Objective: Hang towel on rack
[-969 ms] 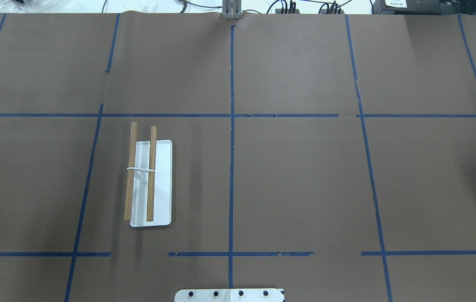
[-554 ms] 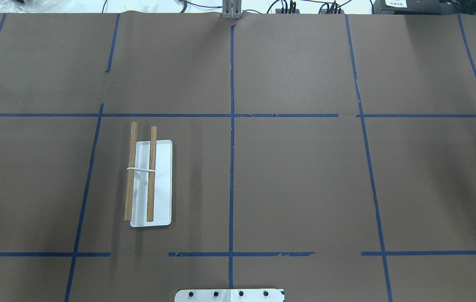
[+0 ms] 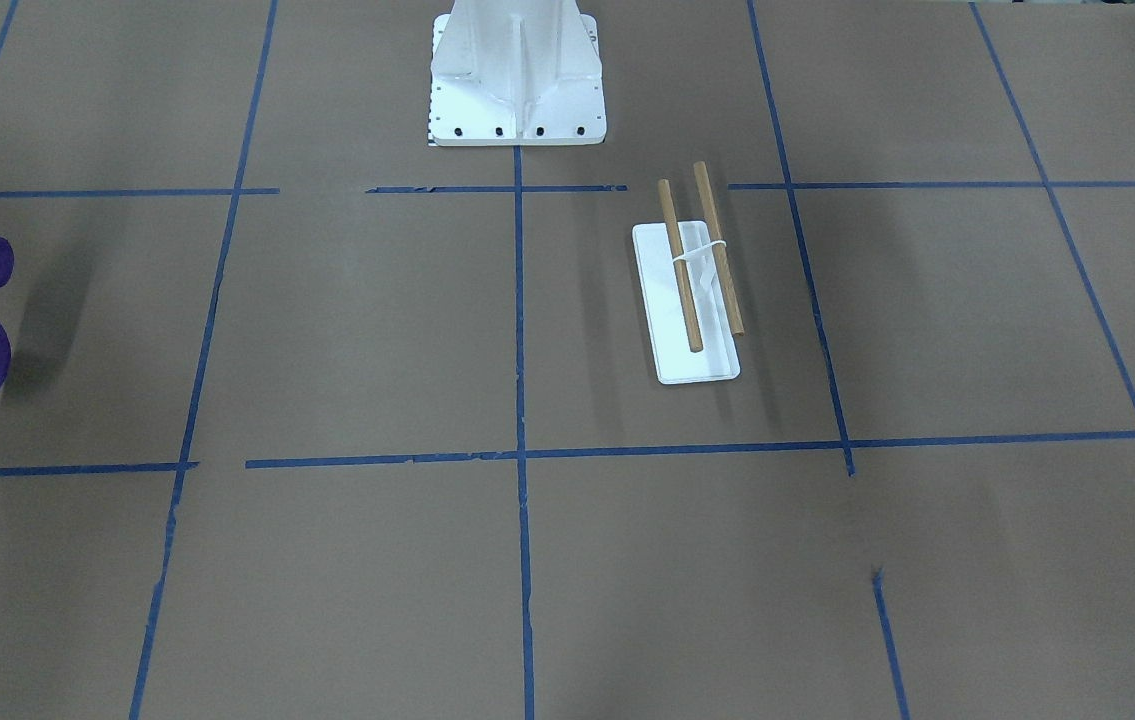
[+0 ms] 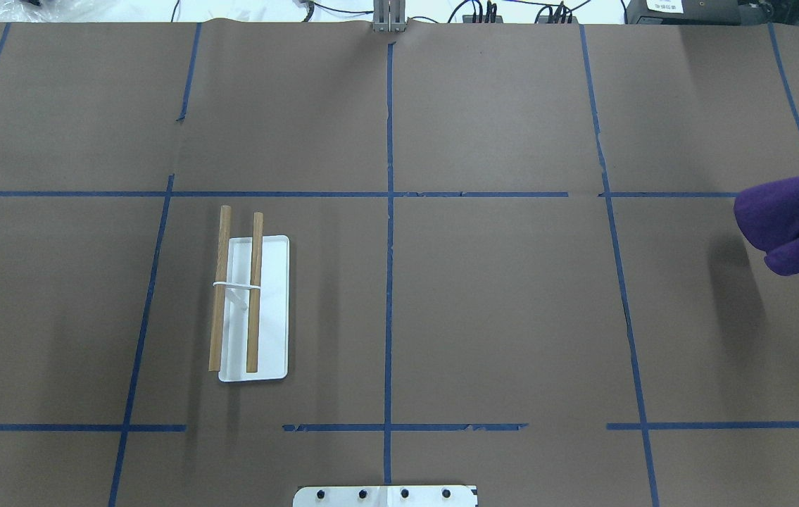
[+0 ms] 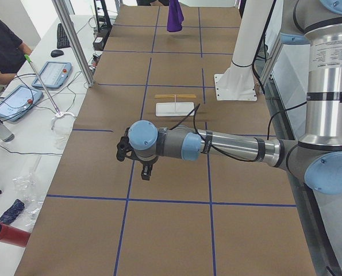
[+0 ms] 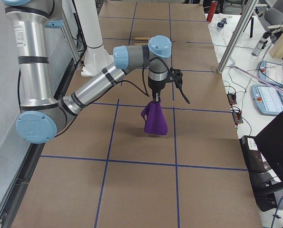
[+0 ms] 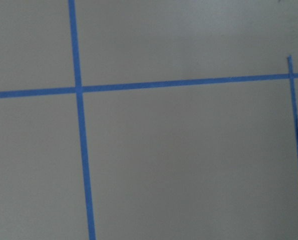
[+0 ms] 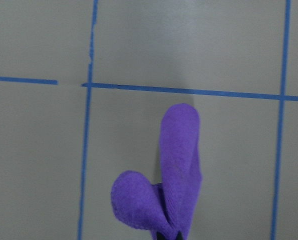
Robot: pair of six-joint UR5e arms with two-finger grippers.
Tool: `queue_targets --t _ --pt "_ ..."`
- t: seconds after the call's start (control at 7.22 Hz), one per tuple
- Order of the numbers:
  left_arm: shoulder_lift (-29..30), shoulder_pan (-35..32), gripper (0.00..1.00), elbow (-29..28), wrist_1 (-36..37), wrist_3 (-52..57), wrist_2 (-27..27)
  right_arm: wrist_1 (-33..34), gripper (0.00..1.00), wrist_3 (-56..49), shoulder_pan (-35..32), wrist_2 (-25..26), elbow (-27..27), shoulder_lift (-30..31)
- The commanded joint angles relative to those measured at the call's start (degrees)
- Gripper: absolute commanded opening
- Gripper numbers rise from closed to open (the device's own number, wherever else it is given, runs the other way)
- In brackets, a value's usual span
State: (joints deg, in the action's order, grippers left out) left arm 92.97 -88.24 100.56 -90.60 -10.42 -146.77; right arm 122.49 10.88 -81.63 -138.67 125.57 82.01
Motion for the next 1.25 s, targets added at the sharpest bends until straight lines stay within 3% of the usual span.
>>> queue_targets --t 0.0,0.14,0.42,0.55,0.69,0.97,1.11 --pt "8.86 4.29 1.0 -0.1 -0.63 -16.14 0.6 -0.06 0.0 18.22 9.25 -1.87 1.0 -9.89" --pt "13.42 7.18 1.0 0.16 -0.8 -28.57 0.78 -0.58 0.0 25.52 14.52 -1.44 0.91 -14.72" --pt "20.73 13.51 1.0 0.68 -0.89 -38.85 0.26 -2.16 0.0 39.5 23.67 0.31 0.65 -22.91" --pt "22.51 16.49 1.0 3.73 -2.55 -46.46 0.51 -7.65 0.0 46.27 27.54 2.07 0.47 -23.64" --pt "23.04 21.05 1.0 5.59 -7.52 -58.02 -0.01 -13.71 0.0 51.12 30.19 3.56 -0.23 -23.65" --pt "23.58 26.5 1.0 4.74 -28.13 -86.64 0.16 -19.12 0.0 57.03 34.76 6.9 -2.06 -26.61" --pt "25.06 29.94 1.0 4.65 -31.88 -95.49 0.6 -20.35 0.0 59.67 36.0 7.53 -3.73 -28.9"
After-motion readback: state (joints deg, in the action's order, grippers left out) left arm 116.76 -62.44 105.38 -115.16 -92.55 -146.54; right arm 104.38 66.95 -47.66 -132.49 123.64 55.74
